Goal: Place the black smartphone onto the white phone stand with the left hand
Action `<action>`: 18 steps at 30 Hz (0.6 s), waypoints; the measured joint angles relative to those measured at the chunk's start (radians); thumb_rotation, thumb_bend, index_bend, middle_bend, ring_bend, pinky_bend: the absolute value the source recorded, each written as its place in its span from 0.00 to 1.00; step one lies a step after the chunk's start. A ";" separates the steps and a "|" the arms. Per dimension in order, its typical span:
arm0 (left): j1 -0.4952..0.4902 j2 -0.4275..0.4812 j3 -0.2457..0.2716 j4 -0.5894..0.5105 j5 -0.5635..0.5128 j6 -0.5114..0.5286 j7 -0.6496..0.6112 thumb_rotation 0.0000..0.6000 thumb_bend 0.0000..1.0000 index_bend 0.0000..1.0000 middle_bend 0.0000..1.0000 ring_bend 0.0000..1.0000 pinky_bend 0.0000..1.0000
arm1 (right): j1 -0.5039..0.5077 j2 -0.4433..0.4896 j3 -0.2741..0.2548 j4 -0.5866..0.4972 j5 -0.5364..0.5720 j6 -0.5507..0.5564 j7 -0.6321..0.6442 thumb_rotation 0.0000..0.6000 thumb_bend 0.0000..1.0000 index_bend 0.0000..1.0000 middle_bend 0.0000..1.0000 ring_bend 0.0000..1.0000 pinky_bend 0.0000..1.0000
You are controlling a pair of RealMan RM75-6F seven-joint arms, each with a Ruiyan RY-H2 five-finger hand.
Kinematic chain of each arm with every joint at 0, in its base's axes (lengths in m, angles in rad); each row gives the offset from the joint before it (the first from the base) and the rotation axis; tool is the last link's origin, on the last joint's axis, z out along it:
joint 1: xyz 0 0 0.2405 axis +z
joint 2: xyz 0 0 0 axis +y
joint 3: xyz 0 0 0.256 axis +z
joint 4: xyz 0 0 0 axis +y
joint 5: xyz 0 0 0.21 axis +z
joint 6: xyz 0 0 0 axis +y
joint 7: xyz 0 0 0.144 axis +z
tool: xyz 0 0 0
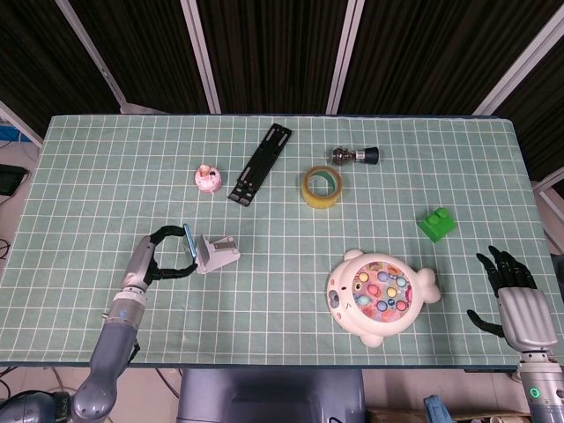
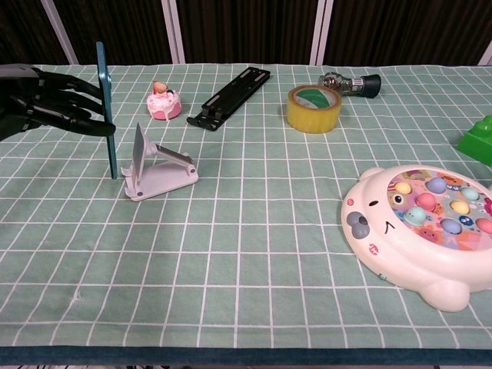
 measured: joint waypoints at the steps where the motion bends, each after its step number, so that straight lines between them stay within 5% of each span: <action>1: -0.003 0.001 -0.002 0.002 -0.008 -0.001 -0.002 1.00 0.33 0.57 0.60 0.12 0.01 | 0.000 0.000 0.000 0.000 0.000 0.000 0.000 1.00 0.28 0.13 0.00 0.00 0.13; 18: -0.059 -0.003 -0.015 0.054 -0.139 -0.061 -0.020 1.00 0.33 0.56 0.60 0.12 0.01 | 0.000 0.000 0.000 0.001 0.000 -0.001 0.005 1.00 0.28 0.13 0.00 0.00 0.13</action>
